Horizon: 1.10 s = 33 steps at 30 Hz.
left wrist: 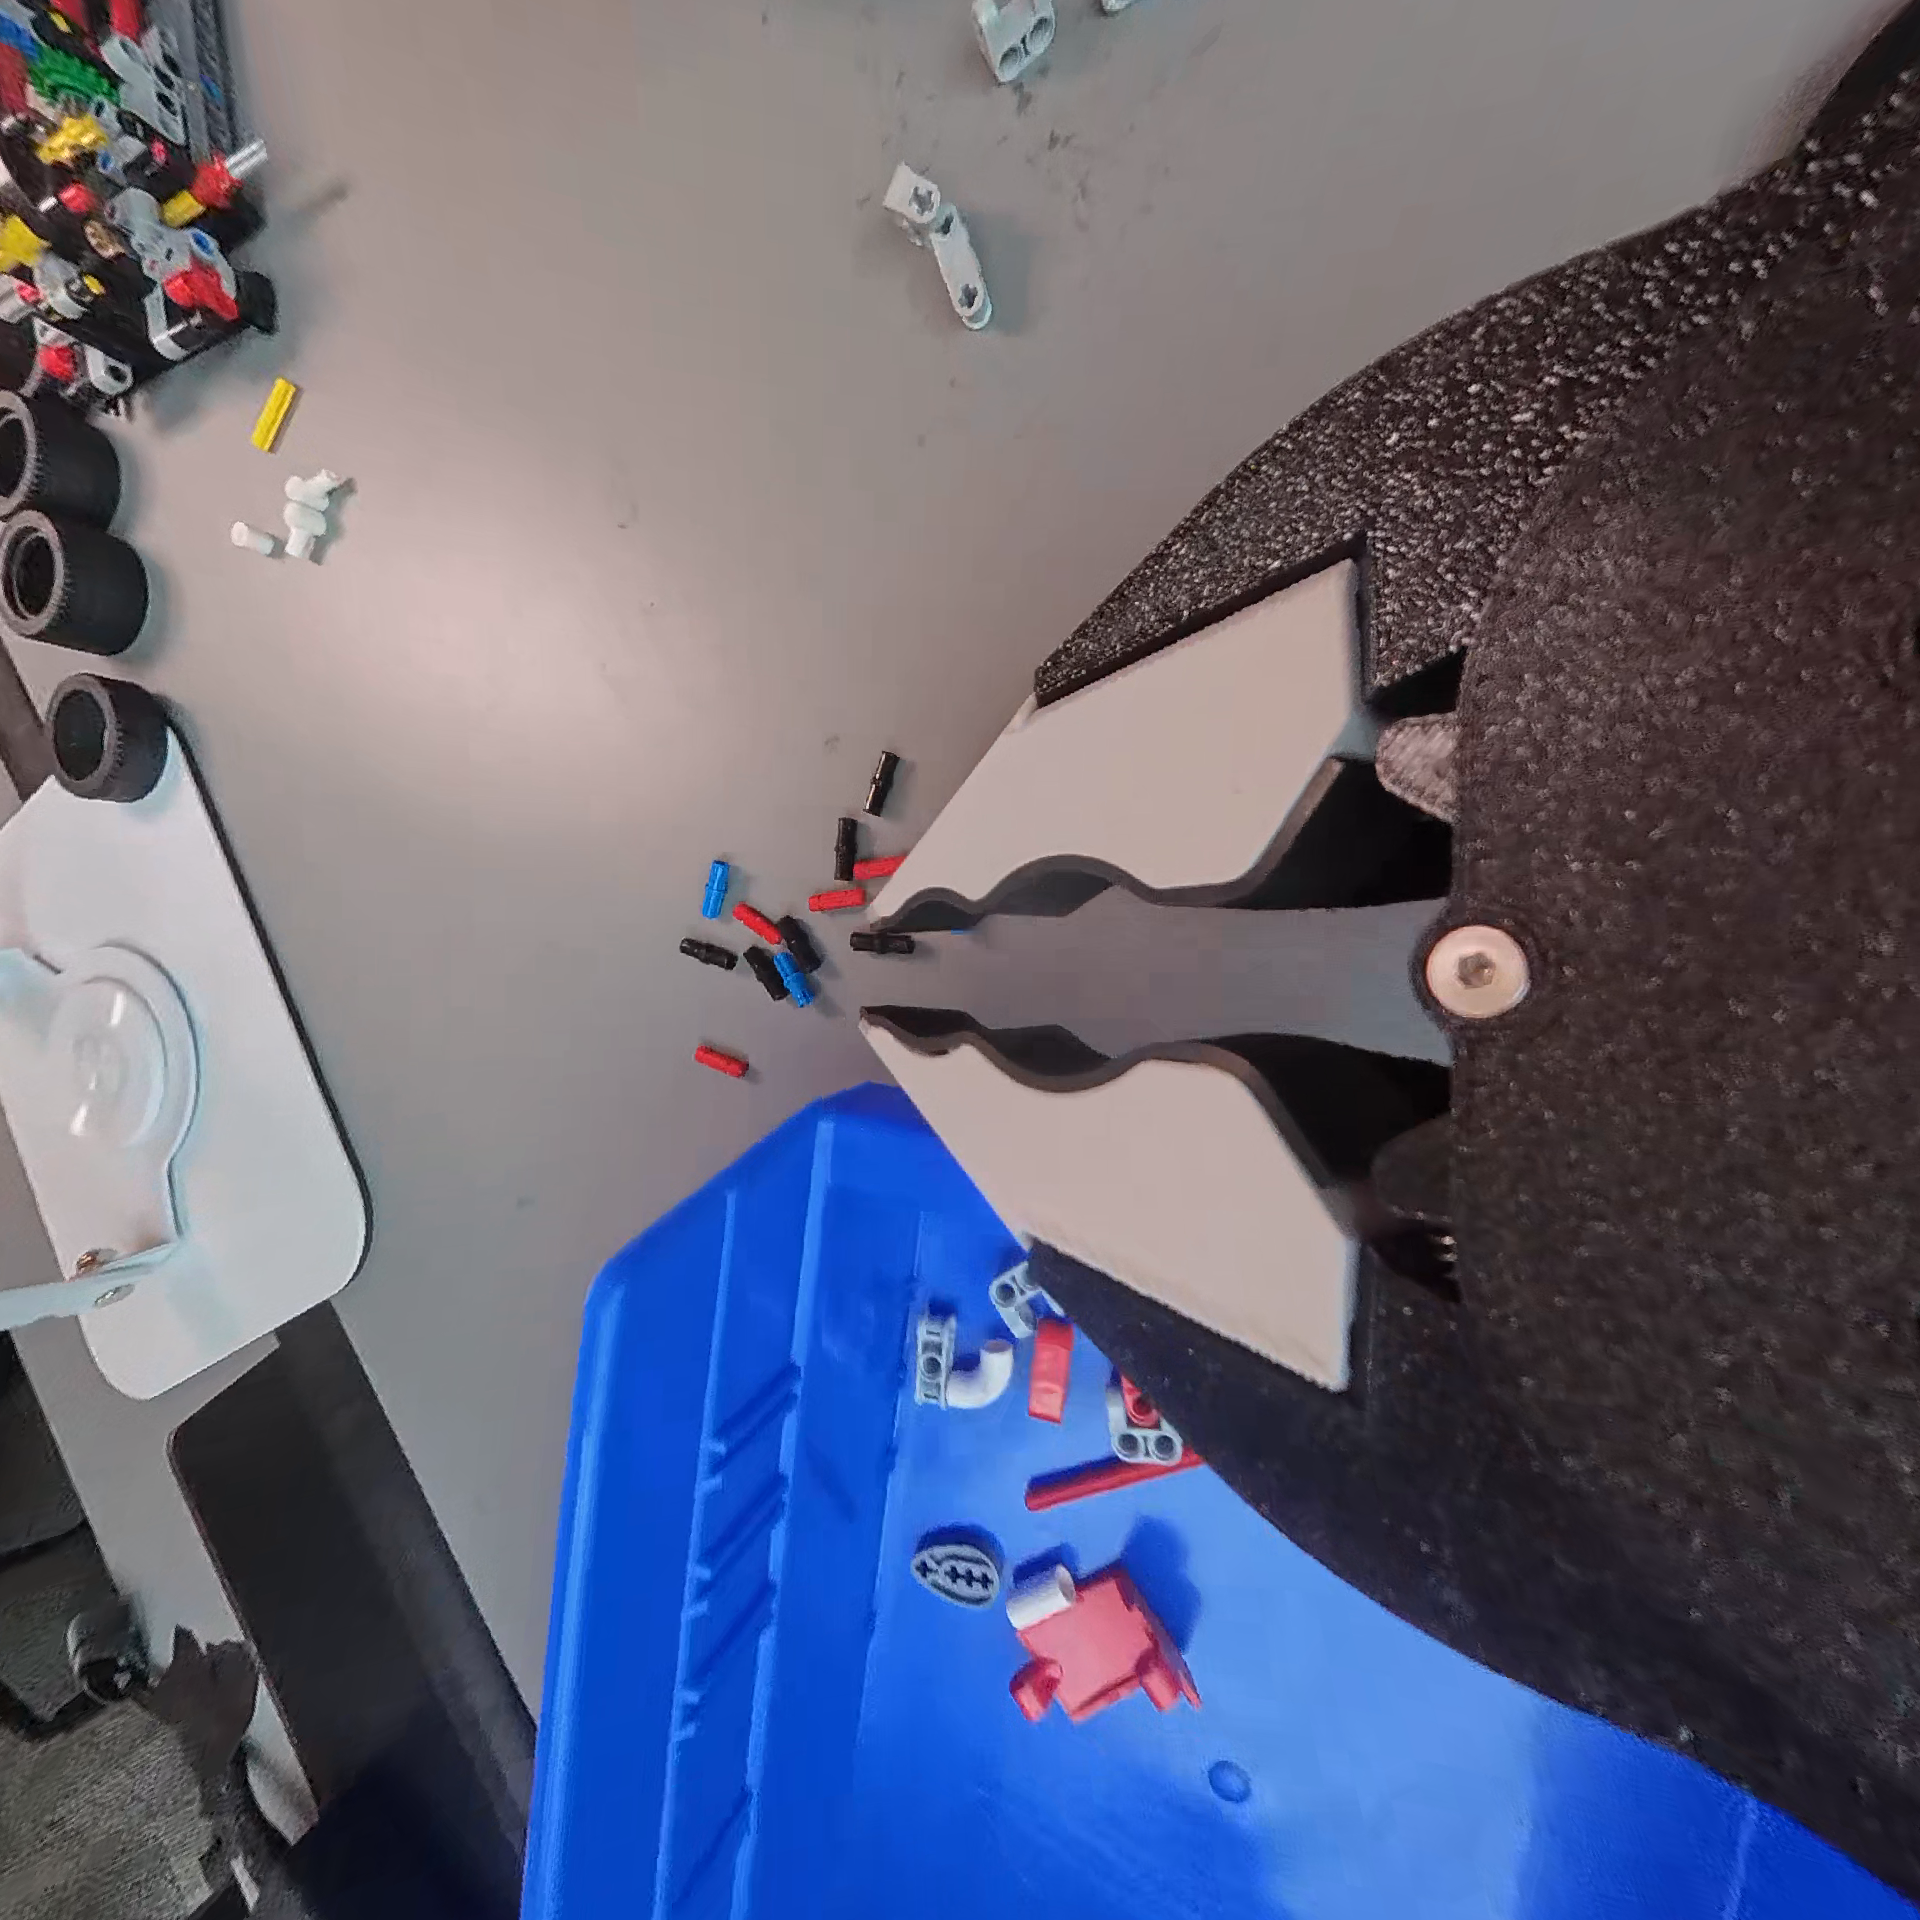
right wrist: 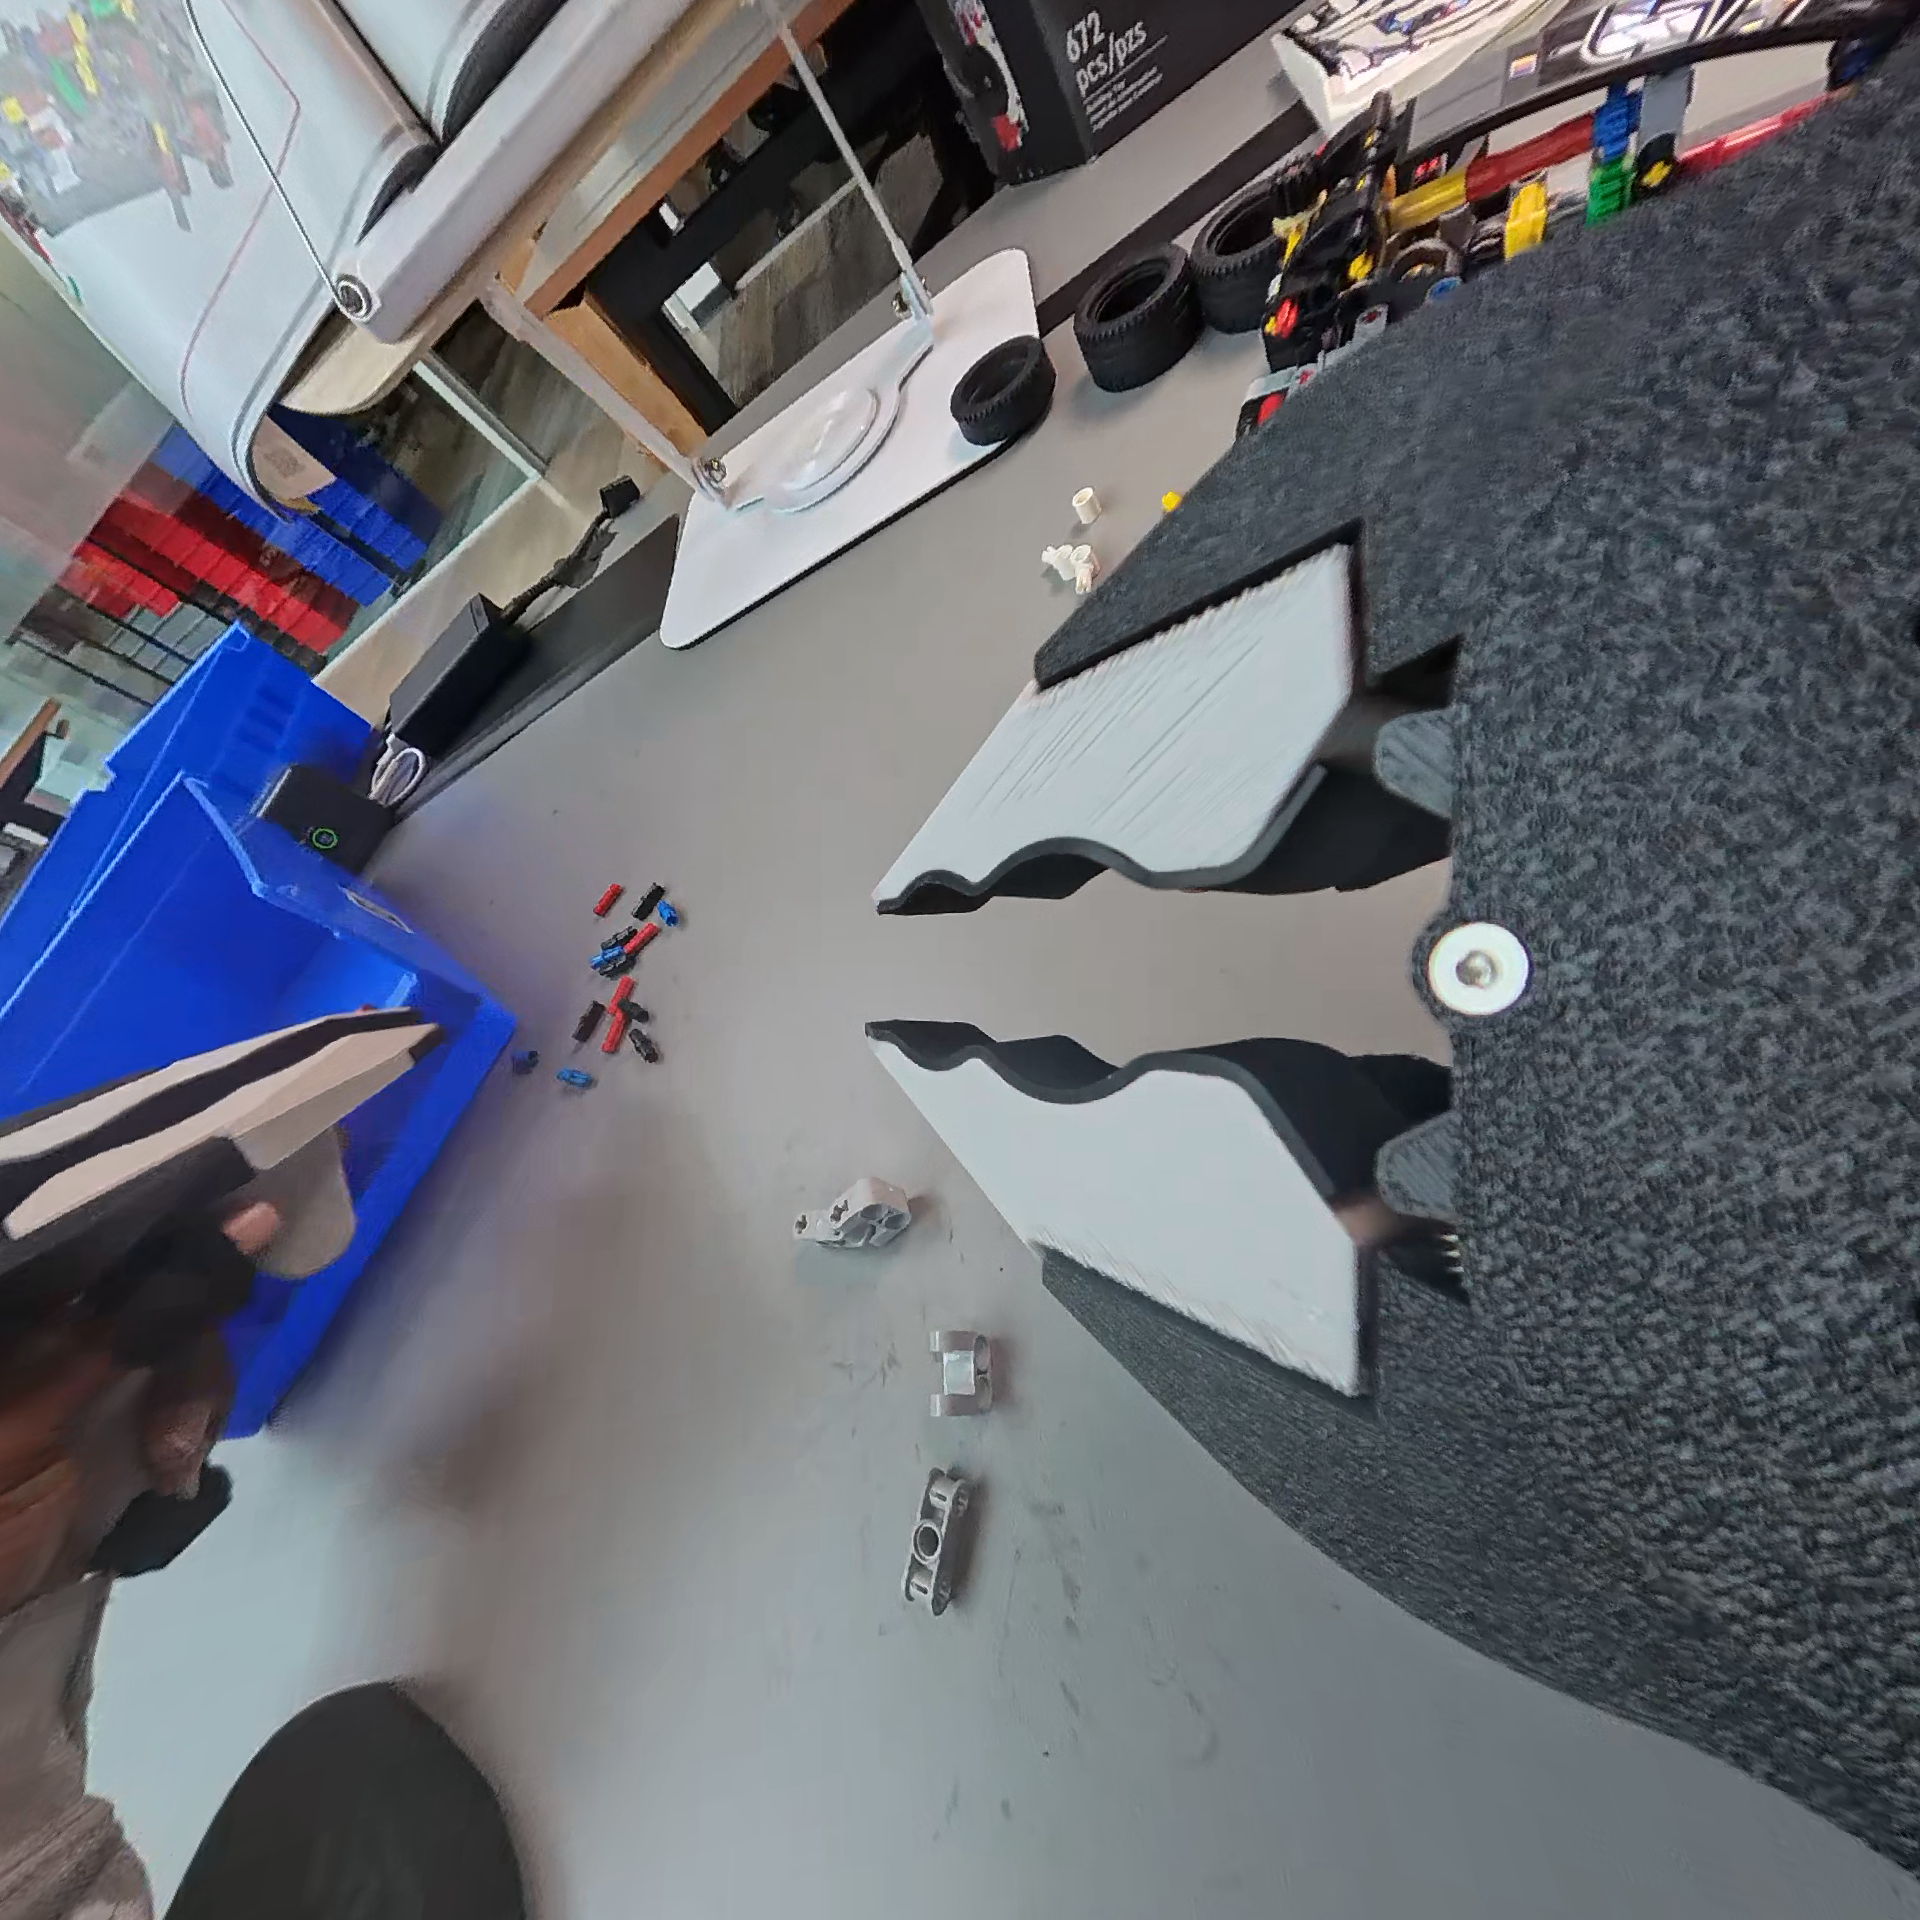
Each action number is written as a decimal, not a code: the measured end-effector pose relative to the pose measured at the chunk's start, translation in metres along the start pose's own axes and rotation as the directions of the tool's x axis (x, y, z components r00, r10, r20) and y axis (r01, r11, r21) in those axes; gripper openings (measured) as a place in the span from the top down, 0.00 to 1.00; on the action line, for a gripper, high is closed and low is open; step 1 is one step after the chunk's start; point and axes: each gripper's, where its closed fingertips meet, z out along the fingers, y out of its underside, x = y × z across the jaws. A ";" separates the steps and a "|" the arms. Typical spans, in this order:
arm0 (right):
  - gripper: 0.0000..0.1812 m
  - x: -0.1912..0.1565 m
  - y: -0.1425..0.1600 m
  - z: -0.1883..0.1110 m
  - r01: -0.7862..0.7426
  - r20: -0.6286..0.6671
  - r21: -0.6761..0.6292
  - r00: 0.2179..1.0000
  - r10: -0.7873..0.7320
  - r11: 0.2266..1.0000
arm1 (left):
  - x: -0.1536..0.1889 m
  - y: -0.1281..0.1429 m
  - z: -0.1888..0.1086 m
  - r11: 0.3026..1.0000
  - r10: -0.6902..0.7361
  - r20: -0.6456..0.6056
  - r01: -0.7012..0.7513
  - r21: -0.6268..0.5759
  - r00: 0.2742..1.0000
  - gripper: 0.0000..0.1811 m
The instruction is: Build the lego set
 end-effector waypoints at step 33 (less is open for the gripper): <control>0.92 0.000 -0.001 -0.002 -0.004 0.003 0.000 1.000 0.004 1.000 | -0.027 0.045 0.019 0.967 0.099 0.227 -0.040 -0.251 0.969 0.95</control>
